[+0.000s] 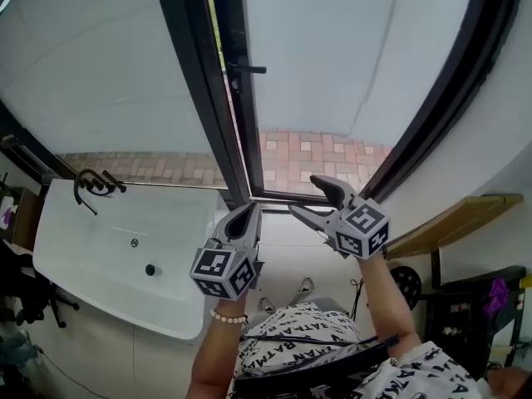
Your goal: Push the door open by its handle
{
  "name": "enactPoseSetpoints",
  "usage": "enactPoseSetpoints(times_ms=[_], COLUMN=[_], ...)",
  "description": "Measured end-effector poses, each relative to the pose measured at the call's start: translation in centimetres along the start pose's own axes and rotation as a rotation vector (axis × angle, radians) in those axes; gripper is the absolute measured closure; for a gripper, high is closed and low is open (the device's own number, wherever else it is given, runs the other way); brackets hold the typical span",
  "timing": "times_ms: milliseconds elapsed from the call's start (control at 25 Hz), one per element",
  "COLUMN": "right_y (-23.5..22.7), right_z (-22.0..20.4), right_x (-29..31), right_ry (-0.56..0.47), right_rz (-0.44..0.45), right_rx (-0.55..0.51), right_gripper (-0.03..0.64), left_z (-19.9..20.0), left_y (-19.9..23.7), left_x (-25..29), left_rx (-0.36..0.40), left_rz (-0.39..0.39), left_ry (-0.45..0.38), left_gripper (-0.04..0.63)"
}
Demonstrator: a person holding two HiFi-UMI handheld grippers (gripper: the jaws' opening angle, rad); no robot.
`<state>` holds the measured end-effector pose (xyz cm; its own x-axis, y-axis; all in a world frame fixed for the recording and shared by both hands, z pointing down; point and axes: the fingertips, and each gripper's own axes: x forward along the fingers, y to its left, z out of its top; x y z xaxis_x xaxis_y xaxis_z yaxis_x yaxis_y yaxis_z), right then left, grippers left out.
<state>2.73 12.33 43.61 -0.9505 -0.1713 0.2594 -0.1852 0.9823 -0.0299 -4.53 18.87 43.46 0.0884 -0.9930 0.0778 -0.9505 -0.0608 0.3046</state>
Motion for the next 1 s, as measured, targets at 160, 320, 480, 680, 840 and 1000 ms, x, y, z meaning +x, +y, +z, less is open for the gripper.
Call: enactPoseSetpoints(times_ms=[160, 320, 480, 680, 840, 1000], right_y=[-1.7, -4.4, -7.4, -10.6, -12.8, -14.2], right_z=[2.2, 3.5, 4.7, 5.3, 6.1, 7.4], right_x=[1.2, 3.0, 5.3, 7.6, 9.8, 12.1], right_ry=[-0.035, -0.026, 0.018, 0.074, 0.108, 0.122], right_rz=[0.045, 0.079, 0.078, 0.112, 0.126, 0.133], right_rx=[-0.044, -0.1, -0.176, -0.246, -0.293, -0.318], right_gripper=[0.279, 0.285, 0.276, 0.293, 0.295, 0.324], left_z=[0.9, 1.4, 2.0, 1.8, 1.2, 1.4], left_y=[0.3, 0.5, 0.4, -0.2, -0.3, -0.2], left_x=[0.8, 2.6, 4.3, 6.2, 7.2, 8.3], left_rx=[0.004, 0.009, 0.026, 0.027, 0.015, 0.012], left_rz=[0.026, 0.057, 0.086, 0.12, 0.148, 0.17], left_ry=[-0.017, -0.03, -0.037, -0.041, -0.041, -0.048], left_gripper=[0.603, 0.603, 0.603, 0.603, 0.603, 0.603])
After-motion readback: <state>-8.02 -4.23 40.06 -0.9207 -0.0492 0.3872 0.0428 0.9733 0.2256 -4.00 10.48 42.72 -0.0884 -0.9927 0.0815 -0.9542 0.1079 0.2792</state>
